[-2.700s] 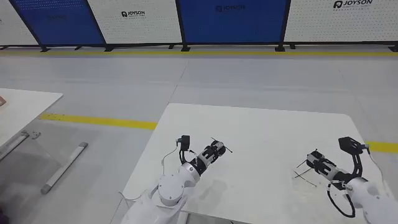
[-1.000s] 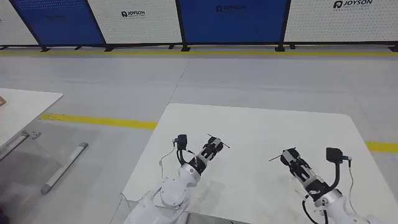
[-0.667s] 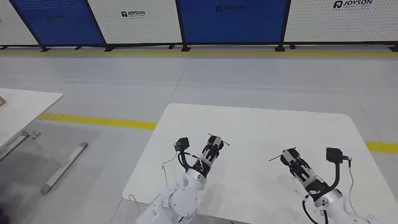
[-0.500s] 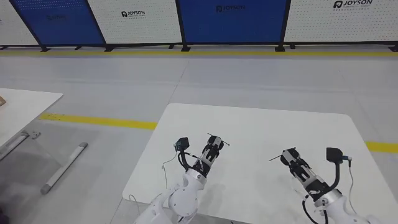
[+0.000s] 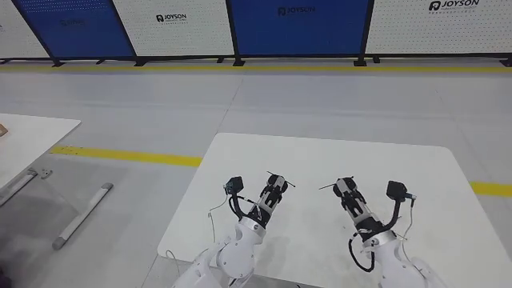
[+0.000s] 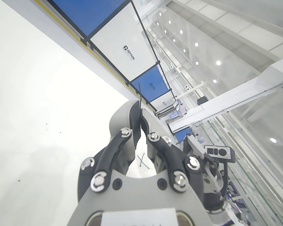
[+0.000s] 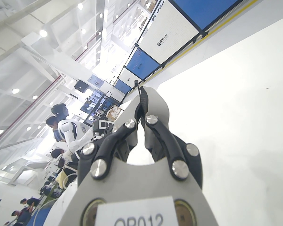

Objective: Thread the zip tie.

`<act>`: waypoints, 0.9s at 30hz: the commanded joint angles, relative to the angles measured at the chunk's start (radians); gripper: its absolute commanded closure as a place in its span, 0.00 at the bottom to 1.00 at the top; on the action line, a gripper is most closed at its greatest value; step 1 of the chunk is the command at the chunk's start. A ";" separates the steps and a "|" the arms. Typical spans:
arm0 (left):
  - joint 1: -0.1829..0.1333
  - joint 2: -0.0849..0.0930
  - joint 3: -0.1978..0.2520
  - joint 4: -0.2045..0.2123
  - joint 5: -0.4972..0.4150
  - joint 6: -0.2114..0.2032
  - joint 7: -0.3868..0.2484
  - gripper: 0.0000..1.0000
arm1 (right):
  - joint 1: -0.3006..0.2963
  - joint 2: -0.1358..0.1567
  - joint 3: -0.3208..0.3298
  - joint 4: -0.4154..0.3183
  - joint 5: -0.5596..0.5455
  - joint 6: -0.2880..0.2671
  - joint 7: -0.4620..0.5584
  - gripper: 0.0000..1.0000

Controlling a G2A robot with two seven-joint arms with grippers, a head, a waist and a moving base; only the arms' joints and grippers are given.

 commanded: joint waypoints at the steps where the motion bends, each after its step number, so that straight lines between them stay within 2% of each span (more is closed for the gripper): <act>1: 0.000 0.000 0.000 0.000 0.000 0.000 0.000 1.00 | 0.019 -0.009 -0.019 0.020 0.003 0.017 0.010 1.00; 11: 0.000 0.000 0.000 0.000 0.000 0.000 0.000 1.00 | 0.015 -0.009 -0.017 0.017 0.009 0.010 0.011 1.00; 13: 0.000 0.000 0.000 0.000 0.000 0.000 0.000 1.00 | -0.003 -0.010 -0.005 0.020 0.009 -0.040 -0.007 1.00; 16: 0.000 0.000 0.000 0.000 0.000 0.000 0.000 1.00 | -0.044 -0.014 0.002 0.042 -0.004 -0.144 -0.062 1.00; 18: 0.000 0.000 0.000 0.000 0.000 0.000 0.000 1.00 | -0.064 -0.019 0.004 0.067 -0.006 -0.224 -0.090 1.00; 21: 0.000 0.000 0.000 0.000 0.000 0.000 0.000 1.00 | -0.076 -0.031 -0.014 0.118 -0.018 -0.312 -0.124 1.00; 22: 0.000 0.000 0.000 0.000 0.000 0.000 0.000 1.00 | -0.076 -0.037 -0.025 0.131 -0.022 -0.328 -0.138 1.00; 25: 0.000 0.000 0.000 0.000 0.000 0.000 0.000 1.00 | -0.058 -0.061 -0.065 0.166 -0.024 -0.328 -0.182 1.00; 27: 0.000 0.000 0.000 0.000 0.000 0.000 0.000 1.00 | -0.053 -0.066 -0.072 0.177 -0.030 -0.328 -0.192 1.00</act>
